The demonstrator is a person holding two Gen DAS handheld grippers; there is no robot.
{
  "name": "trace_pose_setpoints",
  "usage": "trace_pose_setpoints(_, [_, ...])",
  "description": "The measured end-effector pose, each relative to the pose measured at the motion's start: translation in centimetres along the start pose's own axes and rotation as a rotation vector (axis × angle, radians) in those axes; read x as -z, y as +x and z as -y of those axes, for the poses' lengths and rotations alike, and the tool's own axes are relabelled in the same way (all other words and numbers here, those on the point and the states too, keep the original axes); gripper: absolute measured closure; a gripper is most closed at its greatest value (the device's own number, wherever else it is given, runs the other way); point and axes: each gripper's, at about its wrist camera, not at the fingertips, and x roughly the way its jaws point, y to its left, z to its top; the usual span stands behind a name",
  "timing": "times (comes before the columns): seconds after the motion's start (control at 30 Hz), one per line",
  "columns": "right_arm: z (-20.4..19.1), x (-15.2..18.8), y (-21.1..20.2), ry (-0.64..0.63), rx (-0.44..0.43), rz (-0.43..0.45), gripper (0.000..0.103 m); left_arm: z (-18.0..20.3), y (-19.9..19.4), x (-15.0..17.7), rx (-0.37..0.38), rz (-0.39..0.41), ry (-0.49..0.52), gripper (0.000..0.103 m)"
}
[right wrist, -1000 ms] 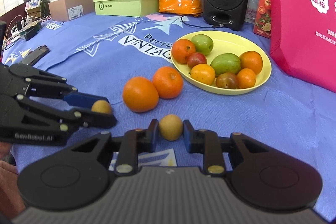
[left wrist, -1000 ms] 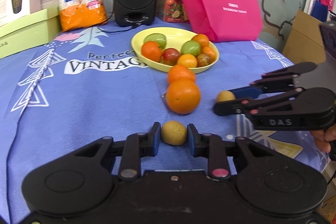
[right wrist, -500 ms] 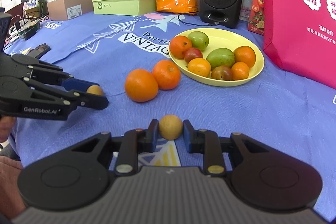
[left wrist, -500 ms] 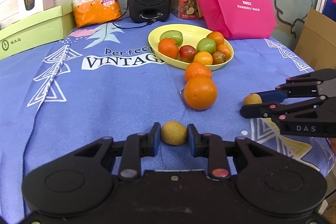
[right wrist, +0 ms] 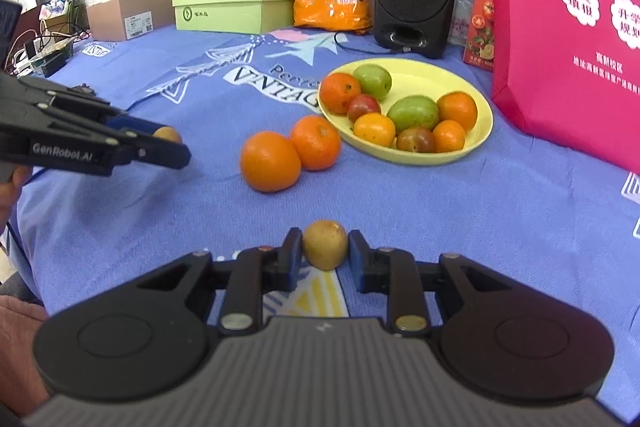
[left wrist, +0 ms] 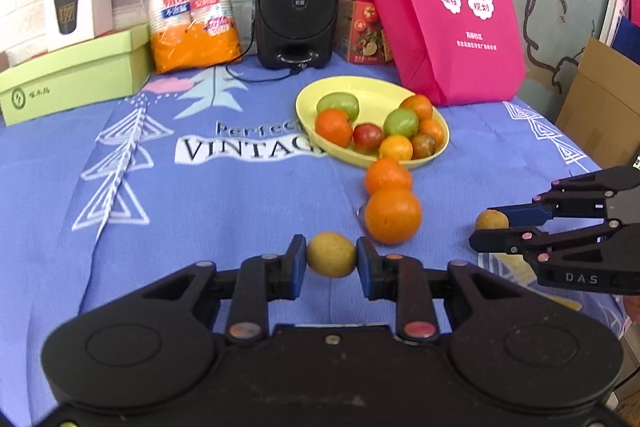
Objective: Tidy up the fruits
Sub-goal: 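Carry both small brown fruits onto the yellow plate and open both tools, then withdraw both tools from the plate toward the last oranges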
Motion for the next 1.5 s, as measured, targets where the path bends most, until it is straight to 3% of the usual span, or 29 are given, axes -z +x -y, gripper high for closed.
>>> trace_pose_setpoints(0.23, [1.6, -2.8, 0.0, -0.005, 0.036, 0.060, 0.079, 0.5, 2.1, -3.4, 0.021, 0.029, 0.044, 0.077])
trace_pose_setpoints(0.53, [3.6, -7.7, 3.0, -0.038, 0.073, 0.116, 0.079, 0.5, 8.6, -11.2, 0.034, 0.055, 0.065, 0.077])
trace_pose_setpoints(0.73, [4.7, -9.9, 6.1, -0.036, 0.088, 0.112, 0.079, 0.5, 14.6, -15.6, 0.035, 0.014, 0.067, 0.077])
trace_pose_setpoints(1.0, [5.9, -10.9, 8.7, -0.012, 0.085, 0.097, 0.079, 0.3, 21.0, -17.1, 0.040, -0.061, 0.043, 0.077])
trace_pose_setpoints(1.23, [6.0, -10.9, 9.7, -0.007, 0.076, 0.083, 0.079, 0.0, 21.1, -17.3, 0.023, -0.052, 0.019, 0.070])
trace_pose_setpoints(1.5, [5.2, -11.1, 8.1, -0.027, 0.076, 0.108, 0.079, -0.5, 17.1, -16.9, 0.008, -0.004, 0.036, 0.064])
